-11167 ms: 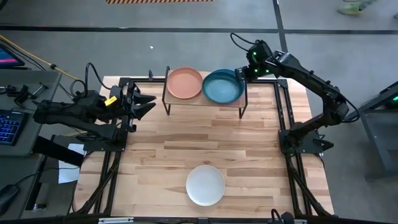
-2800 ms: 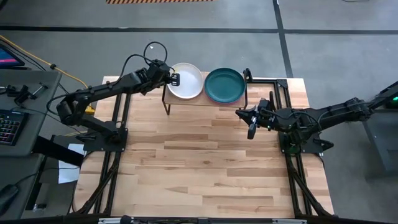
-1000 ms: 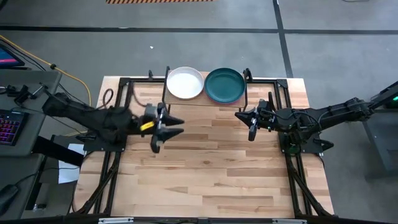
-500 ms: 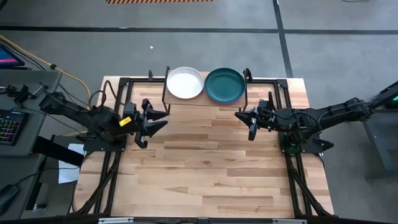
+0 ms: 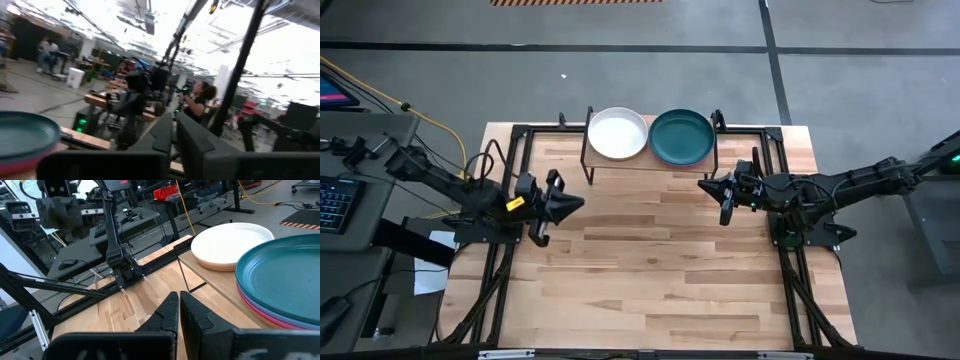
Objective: Place and stack plates onto a shelf
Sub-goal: Return to Home Position
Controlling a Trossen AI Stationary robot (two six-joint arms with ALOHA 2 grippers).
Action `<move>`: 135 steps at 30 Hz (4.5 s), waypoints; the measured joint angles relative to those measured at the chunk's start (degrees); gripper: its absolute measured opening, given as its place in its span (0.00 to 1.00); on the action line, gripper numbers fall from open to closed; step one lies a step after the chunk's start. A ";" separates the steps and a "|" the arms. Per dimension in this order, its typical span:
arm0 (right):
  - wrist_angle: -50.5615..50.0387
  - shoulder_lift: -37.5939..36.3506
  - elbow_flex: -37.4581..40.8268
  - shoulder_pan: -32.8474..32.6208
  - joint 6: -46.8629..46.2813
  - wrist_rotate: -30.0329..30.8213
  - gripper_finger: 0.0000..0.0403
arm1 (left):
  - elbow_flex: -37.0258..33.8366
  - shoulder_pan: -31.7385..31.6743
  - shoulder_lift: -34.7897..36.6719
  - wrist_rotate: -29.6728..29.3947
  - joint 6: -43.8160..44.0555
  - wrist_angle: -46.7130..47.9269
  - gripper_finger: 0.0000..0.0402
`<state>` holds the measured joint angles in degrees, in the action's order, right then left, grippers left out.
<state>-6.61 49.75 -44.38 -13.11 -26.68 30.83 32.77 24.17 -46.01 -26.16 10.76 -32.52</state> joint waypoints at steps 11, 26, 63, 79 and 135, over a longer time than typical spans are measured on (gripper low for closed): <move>-0.03 0.00 0.00 0.00 0.15 0.00 0.00 | -2.53 7.04 -2.82 -4.78 -3.47 -4.78 0.00; -1.70 0.00 0.00 -0.02 0.15 0.00 0.00 | -14.47 0.98 11.26 2.51 -13.77 -12.68 0.00; -4.09 -0.02 0.00 -0.04 -0.50 -2.19 0.00 | -27.36 -13.26 45.80 9.48 -6.79 17.06 0.00; -4.50 -0.02 0.00 -0.04 -2.25 -2.39 0.00 | -32.14 -23.10 45.80 20.95 2.49 23.88 0.00; 0.92 -34.11 21.05 9.38 19.23 -29.18 0.00 | -32.10 -23.09 45.67 19.75 5.14 28.43 0.00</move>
<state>-5.69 15.64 -23.33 -3.73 -7.44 1.65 0.67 1.08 -0.34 -6.42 15.90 -4.10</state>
